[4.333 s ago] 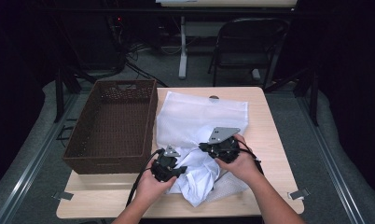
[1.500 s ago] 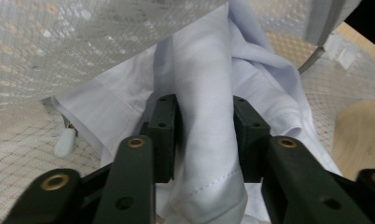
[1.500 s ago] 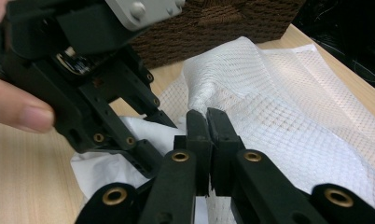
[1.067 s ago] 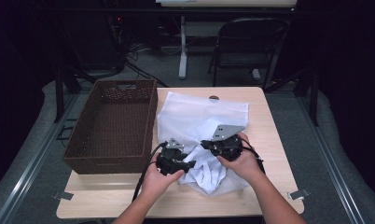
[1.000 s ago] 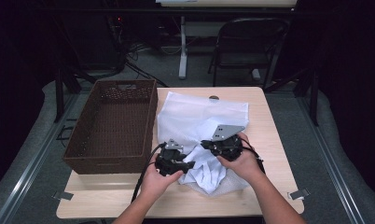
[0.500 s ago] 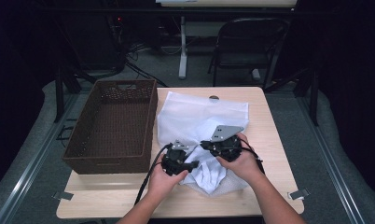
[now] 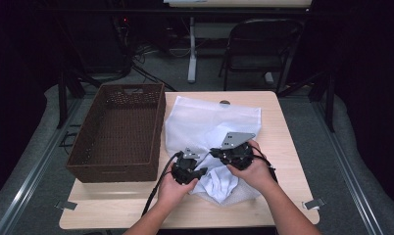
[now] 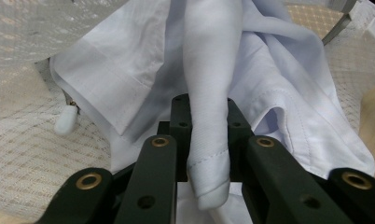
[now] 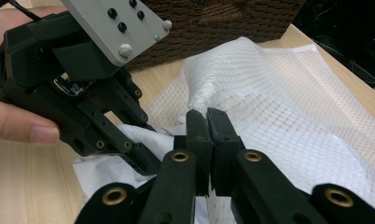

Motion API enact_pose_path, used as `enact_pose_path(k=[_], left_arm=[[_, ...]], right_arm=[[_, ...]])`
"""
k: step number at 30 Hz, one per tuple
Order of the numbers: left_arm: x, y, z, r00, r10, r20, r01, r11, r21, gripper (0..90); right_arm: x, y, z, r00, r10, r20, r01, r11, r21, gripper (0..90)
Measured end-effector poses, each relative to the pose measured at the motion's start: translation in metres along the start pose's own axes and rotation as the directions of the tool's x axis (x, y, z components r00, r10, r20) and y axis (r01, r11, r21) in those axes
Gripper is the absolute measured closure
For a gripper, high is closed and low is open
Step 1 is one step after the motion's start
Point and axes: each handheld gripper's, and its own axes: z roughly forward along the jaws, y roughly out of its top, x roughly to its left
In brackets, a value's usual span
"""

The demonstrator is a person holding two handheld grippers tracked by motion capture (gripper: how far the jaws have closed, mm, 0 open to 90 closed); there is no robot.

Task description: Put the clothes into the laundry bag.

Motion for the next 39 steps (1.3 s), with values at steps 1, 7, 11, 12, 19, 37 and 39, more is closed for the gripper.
enact_pose_path(k=[1, 7, 11, 12, 19, 37, 39], left_arm=[[0.000, 0.000, 0.000, 1.0000, 0.000, 0.002, 0.000, 1.0000, 0.001, 81.2], [-0.002, 0.000, 0.000, 0.9998, -0.003, -0.019, 0.002, 0.9999, -0.011, 83.0], [-0.003, 0.002, -0.001, 0.9996, -0.012, -0.024, 0.011, 0.9998, -0.019, 83.5], [-0.003, 0.002, -0.001, 0.9995, -0.012, -0.030, 0.012, 0.9998, -0.019, 83.6], [-0.004, 0.012, -0.002, 0.9987, -0.034, -0.037, 0.033, 0.9984, -0.046, 84.0], [0.002, 0.031, 0.002, 0.9956, -0.075, -0.056, 0.070, 0.9932, -0.094, 84.2], [0.004, 0.032, 0.002, 0.9948, -0.083, -0.058, 0.077, 0.9921, -0.099, 84.3]], right_arm=[[0.000, 0.000, 0.000, 1.0000, 0.002, 0.001, -0.002, 1.000, 0.000, 88.6], [0.002, 0.000, 0.000, 1.0000, -0.001, -0.004, 0.001, 1.000, 0.003, 88.6], [0.002, 0.001, -0.001, 1.0000, -0.002, -0.005, 0.002, 1.000, 0.002, 88.7], [0.002, 0.001, -0.001, 1.0000, -0.003, -0.005, 0.003, 1.000, 0.001, 88.7], [0.003, 0.001, -0.002, 1.0000, -0.004, -0.009, 0.004, 1.000, -0.002, 88.7], [0.002, 0.001, -0.005, 0.9999, 0.002, -0.011, -0.002, 1.000, -0.011, 88.7], [0.002, 0.001, -0.005, 0.9999, 0.002, -0.011, -0.002, 1.000, -0.012, 88.7]])
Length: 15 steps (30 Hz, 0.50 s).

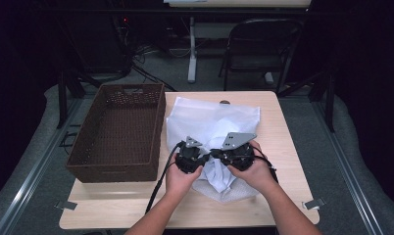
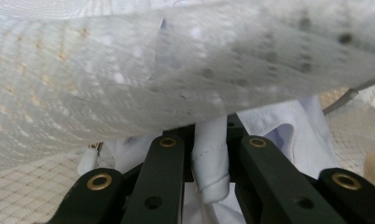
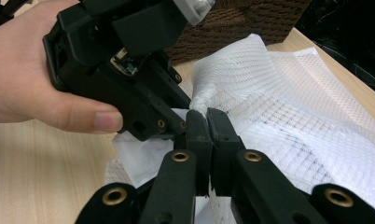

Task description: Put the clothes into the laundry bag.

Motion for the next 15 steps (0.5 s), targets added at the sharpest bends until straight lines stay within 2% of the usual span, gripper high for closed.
enact_pose_path(k=[4, 5, 12, 15], left_arm=[[0.0036, 0.0017, 0.0000, 0.9998, -0.009, -0.018, 0.008, 0.9999, -0.013, 84.3], [0.0043, 0.0018, 0.0006, 0.9995, -0.017, -0.028, 0.016, 0.9994, -0.030, 84.3], [0.0069, 0.0024, 0.0047, 0.9986, -0.046, -0.026, 0.045, 0.9980, -0.044, 84.4], [0.0044, 0.0010, 0.0099, 0.9995, -0.026, -0.016, 0.025, 0.9990, -0.037, 84.2]], right_arm=[[-0.0004, 0.0002, -0.0006, 1.0000, 0.004, -0.002, -0.004, 1.000, -0.005, 88.7], [-0.0006, 0.0003, -0.0007, 1.0000, 0.005, 0.000, -0.005, 1.000, -0.007, 88.7], [0.0000, 0.0006, -0.0002, 1.0000, 0.002, -0.002, -0.002, 1.000, -0.007, 88.8], [0.0001, 0.0006, 0.0000, 1.0000, 0.001, -0.001, -0.001, 1.000, -0.006, 88.7]])
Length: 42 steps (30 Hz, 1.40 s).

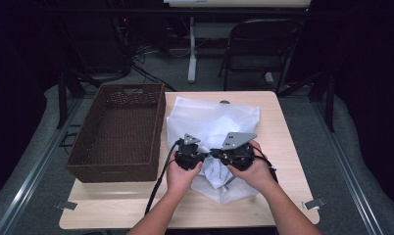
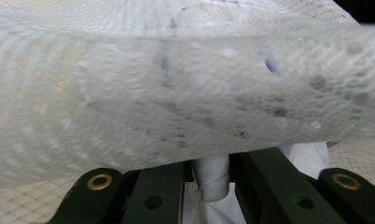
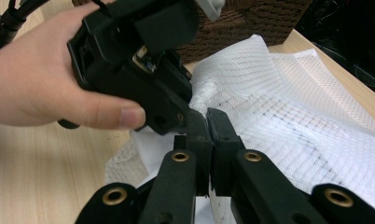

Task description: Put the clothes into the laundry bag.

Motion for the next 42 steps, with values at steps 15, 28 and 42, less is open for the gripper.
enact_pose_path(k=[15, 28, 42], left_arm=[[0.004, -0.008, -0.006, 0.9970, -0.006, 0.077, 0.006, 1.0000, -0.002, 65.6], [0.002, -0.023, -0.032, 0.9952, 0.047, 0.086, -0.052, 0.9971, 0.056, 54.0], [-0.007, -0.036, -0.010, 0.9929, 0.045, 0.110, -0.056, 0.9936, 0.098, 49.3]], right_arm=[[-0.006, -0.004, 0.000, 0.9997, 0.010, 0.021, -0.010, 1.000, 0.014, 88.8], [-0.006, -0.004, 0.000, 0.9997, 0.007, 0.025, -0.007, 1.000, 0.014, 88.7], [-0.005, -0.004, 0.001, 0.9997, 0.003, 0.024, -0.004, 1.000, 0.016, 88.7]])
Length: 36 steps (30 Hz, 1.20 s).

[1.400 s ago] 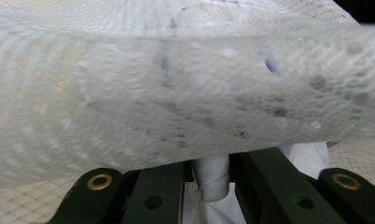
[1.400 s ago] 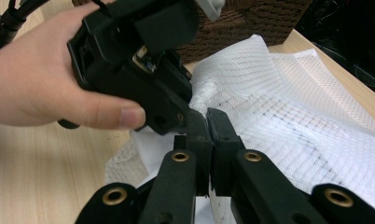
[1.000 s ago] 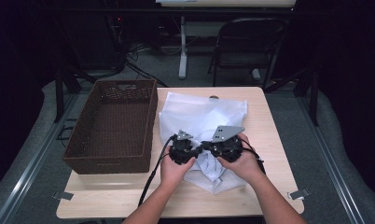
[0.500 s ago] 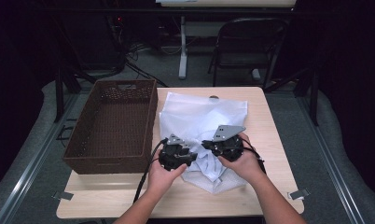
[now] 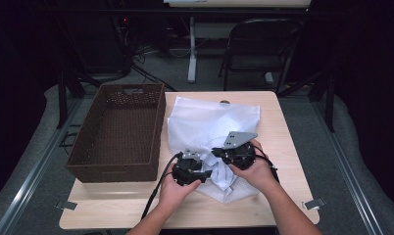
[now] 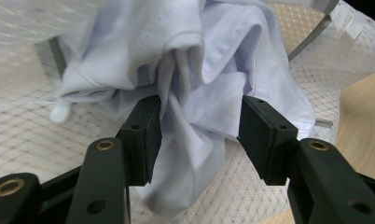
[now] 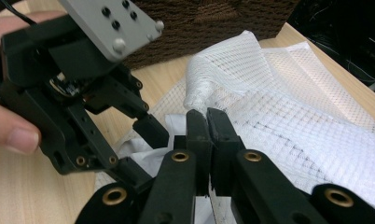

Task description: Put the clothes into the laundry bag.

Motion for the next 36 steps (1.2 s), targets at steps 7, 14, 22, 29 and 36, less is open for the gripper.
enact_pose_path(k=[7, 14, 22, 29, 36], left_arm=[[-0.001, -0.001, 0.008, 1.0000, -0.003, -0.005, 0.003, 1.0000, 0.001, 49.0], [0.000, -0.005, 0.018, 0.9999, -0.005, -0.016, 0.005, 0.9999, 0.010, 54.1], [0.000, -0.012, 0.025, 0.9985, 0.014, -0.052, -0.012, 0.9993, 0.036, 72.4], [-0.002, -0.013, 0.026, 0.9975, 0.031, -0.064, -0.029, 0.9989, 0.038, 84.6], [-0.004, -0.011, 0.023, 0.9975, 0.040, -0.058, -0.038, 0.9989, 0.028, 88.4]], right_arm=[[0.000, 0.000, 0.000, 1.0000, 0.001, -0.001, -0.001, 1.000, 0.000, 88.7], [0.001, 0.000, 0.000, 1.0000, 0.002, -0.003, -0.002, 1.000, 0.001, 88.7], [0.001, 0.000, 0.000, 1.0000, 0.003, -0.003, -0.003, 1.000, 0.002, 88.7], [0.001, 0.000, 0.000, 1.0000, 0.000, -0.003, 0.000, 1.000, 0.002, 88.7], [0.001, 0.000, 0.000, 1.0000, 0.001, -0.003, -0.001, 1.000, 0.003, 88.7]])
